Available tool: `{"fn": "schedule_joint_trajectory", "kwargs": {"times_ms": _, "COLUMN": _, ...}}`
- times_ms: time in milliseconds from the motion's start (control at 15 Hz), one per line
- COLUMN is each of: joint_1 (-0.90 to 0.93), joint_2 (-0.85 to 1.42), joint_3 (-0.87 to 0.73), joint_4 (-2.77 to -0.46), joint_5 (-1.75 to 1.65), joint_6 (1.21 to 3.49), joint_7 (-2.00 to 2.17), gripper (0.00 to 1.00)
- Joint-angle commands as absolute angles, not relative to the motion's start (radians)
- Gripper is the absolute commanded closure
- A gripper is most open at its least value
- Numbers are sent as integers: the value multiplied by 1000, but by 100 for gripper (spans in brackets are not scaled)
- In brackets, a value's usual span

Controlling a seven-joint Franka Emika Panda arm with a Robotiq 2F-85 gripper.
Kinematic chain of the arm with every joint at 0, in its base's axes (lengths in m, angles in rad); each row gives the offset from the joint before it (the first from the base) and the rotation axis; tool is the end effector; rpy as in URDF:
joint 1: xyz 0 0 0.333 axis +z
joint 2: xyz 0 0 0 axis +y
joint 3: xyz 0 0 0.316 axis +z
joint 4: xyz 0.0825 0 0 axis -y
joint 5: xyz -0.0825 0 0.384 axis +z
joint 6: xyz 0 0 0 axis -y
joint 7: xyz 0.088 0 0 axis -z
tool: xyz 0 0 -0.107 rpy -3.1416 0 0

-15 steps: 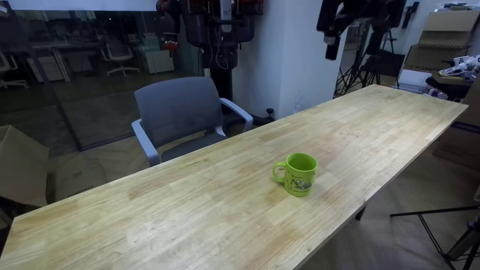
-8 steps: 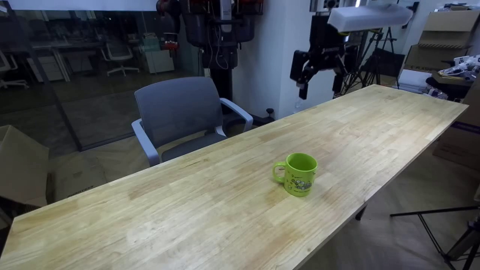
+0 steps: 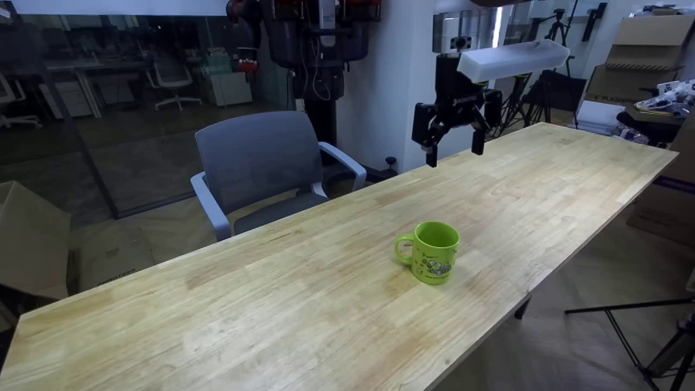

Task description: Move the cup to the right

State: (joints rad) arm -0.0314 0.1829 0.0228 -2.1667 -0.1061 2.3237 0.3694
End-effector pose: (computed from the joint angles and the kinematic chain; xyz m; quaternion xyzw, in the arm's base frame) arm 0.5551 -0.0068 0.3086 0.9877 -0.1517 -0.0061 0.0379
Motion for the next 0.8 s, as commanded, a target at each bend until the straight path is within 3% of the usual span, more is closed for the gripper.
{"fn": "schedule_joint_trajectory", "kwargs": {"times_ms": 0, "joint_1": -13, "joint_2": 196, "joint_3": 7, "joint_4": -2209, "joint_5": -56, "joint_6": 2402, "joint_7": 323, "gripper": 0}}
{"fn": "schedule_joint_trajectory", "kwargs": {"times_ms": 467, "joint_1": -40, "joint_2": 289, "joint_3": 0, "joint_4": -2299, "joint_5": 51, "joint_6": 2632, "joint_7": 142, "gripper": 0}}
{"fn": "schedule_joint_trajectory", "kwargs": {"times_ms": 733, "joint_1": -39, "joint_2": 319, "joint_3": -10, "joint_4": -2301, "joint_5": 70, "joint_6": 2635, "joint_7": 106, "gripper": 0}}
